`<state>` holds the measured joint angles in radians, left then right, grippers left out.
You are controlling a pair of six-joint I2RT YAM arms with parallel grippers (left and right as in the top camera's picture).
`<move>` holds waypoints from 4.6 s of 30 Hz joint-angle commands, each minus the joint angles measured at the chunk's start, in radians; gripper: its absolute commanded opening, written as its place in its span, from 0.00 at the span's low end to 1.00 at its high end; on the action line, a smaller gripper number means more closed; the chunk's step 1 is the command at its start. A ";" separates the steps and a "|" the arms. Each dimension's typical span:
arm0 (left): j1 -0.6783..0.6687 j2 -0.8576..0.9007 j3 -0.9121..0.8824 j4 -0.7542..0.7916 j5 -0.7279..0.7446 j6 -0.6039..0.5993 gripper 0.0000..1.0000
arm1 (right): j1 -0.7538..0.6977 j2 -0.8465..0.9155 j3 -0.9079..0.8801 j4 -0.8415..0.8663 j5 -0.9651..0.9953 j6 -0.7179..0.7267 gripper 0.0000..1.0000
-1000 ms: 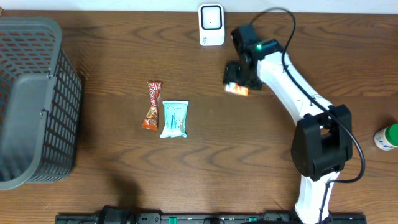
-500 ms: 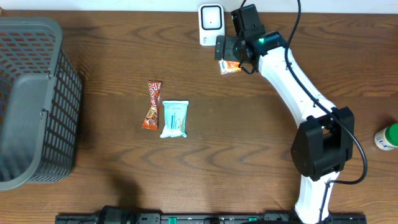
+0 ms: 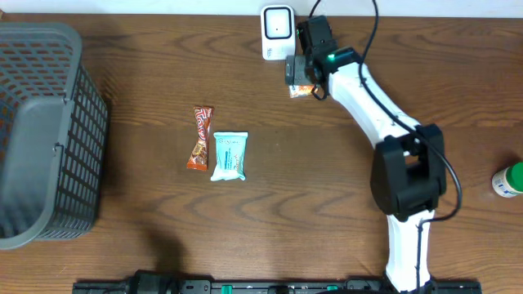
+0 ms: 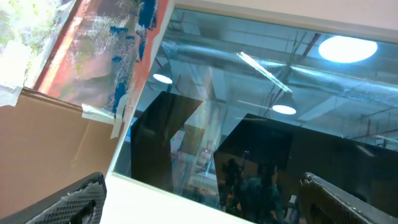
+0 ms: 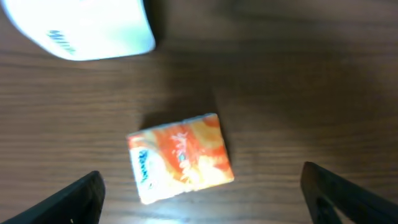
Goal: Scan the item barcode
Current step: 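Carry the orange packet to the white scanner and hold it there, then move the orange packet to the right table edge and release it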
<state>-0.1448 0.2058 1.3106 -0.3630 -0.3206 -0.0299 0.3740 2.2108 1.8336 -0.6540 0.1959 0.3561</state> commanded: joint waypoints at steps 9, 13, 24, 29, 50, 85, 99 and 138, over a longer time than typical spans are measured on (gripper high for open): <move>0.004 -0.002 -0.001 -0.003 -0.006 -0.010 0.98 | -0.006 0.091 0.009 0.119 0.035 -0.127 0.99; 0.004 -0.002 -0.010 -0.002 -0.006 -0.010 0.98 | -0.006 0.135 0.009 0.111 -0.032 -0.163 0.99; 0.004 -0.002 -0.025 0.000 -0.006 -0.010 0.98 | -0.006 0.164 0.009 0.112 -0.097 -0.201 0.99; 0.004 -0.002 -0.025 0.000 -0.006 -0.010 0.98 | -0.007 0.164 0.009 0.114 -0.097 -0.201 0.90; 0.004 -0.002 -0.025 -0.001 -0.006 -0.010 0.98 | -0.005 0.044 0.018 0.143 -0.093 -0.201 0.51; 0.004 -0.002 -0.059 0.014 -0.006 -0.009 0.98 | 0.031 0.230 0.018 1.141 -0.035 -0.306 0.48; 0.004 -0.002 -0.105 0.055 -0.006 -0.009 0.98 | 0.035 0.328 0.018 1.210 -0.028 -0.309 0.45; 0.004 -0.064 -0.111 0.102 -0.006 -0.010 0.98 | -0.325 -0.158 0.016 -0.286 0.217 -0.712 0.42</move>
<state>-0.1448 0.1825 1.1992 -0.2653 -0.3202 -0.0299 0.1261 2.0220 1.8545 -0.8955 0.3645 -0.2535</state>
